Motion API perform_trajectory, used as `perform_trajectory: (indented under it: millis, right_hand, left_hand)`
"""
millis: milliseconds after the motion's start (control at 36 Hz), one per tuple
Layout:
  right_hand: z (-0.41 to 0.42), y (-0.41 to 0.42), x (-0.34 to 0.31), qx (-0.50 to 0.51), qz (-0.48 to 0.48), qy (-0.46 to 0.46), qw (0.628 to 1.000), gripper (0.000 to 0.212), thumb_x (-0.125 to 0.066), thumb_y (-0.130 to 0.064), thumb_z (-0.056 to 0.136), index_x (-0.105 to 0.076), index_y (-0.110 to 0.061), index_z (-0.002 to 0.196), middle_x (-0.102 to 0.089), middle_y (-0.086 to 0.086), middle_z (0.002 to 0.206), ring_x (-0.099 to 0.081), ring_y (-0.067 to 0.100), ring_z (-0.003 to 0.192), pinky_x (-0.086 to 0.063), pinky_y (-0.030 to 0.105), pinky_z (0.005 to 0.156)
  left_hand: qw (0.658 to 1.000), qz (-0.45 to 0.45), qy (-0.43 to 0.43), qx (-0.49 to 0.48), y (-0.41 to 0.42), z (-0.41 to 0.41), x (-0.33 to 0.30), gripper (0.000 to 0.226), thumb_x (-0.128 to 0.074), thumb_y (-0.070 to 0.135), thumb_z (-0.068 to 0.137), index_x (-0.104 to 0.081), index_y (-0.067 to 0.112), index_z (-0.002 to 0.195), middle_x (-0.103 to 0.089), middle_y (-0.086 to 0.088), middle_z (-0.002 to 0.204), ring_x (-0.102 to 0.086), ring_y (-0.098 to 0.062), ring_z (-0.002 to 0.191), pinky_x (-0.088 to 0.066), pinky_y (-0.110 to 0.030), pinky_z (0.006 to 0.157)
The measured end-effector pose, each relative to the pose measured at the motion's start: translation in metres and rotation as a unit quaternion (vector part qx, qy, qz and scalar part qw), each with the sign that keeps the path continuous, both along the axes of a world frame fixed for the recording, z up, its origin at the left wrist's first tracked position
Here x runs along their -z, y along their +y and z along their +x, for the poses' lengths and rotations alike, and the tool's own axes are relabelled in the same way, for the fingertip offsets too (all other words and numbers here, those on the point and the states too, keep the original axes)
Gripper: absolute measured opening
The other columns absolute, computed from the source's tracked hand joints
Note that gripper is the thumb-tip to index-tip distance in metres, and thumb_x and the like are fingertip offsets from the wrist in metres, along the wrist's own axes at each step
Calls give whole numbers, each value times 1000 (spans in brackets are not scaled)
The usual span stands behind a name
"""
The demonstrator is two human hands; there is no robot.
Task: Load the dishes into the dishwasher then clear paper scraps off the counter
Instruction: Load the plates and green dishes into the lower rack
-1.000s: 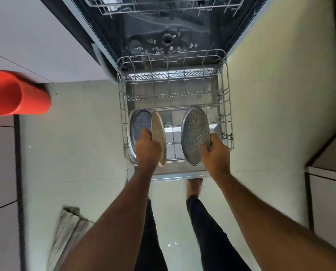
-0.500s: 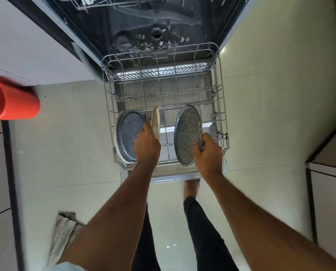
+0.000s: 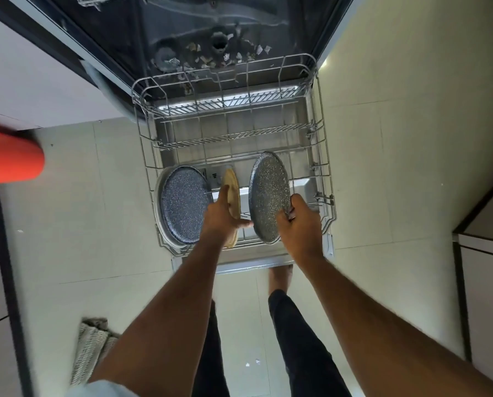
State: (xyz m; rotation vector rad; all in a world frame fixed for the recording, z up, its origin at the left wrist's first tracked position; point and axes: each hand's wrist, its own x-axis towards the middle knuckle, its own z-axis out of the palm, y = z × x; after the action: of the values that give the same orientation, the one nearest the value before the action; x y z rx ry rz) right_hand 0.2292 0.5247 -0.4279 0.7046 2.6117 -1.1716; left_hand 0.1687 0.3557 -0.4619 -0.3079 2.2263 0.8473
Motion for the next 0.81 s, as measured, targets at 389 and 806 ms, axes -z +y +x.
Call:
perform_trajectory:
  millis: [389,806]
  right_hand:
    - [-3,-6,-9,-33,11,35,999,9,-64,-16,91,-56,-11,91,-51,-5,72,-47,5,59,-33,6,49]
    - [-19,-14,9,-57,6,-86,995,17,-60,-21,97,-56,-9,109,-67,12,95,-65,26,82,-41,19,60]
  left_hand:
    - [999,-8,15,-31,-8,16,-1,94,-96,34,60,-41,15,134,-68,-10,123,-66,-31,109,-54,-40,88]
    - [999,-42,10,4,-2,19,0,91,-95,34,60,-42,18,133,-68,-10,119,-65,-31,108,-55,-46,89]
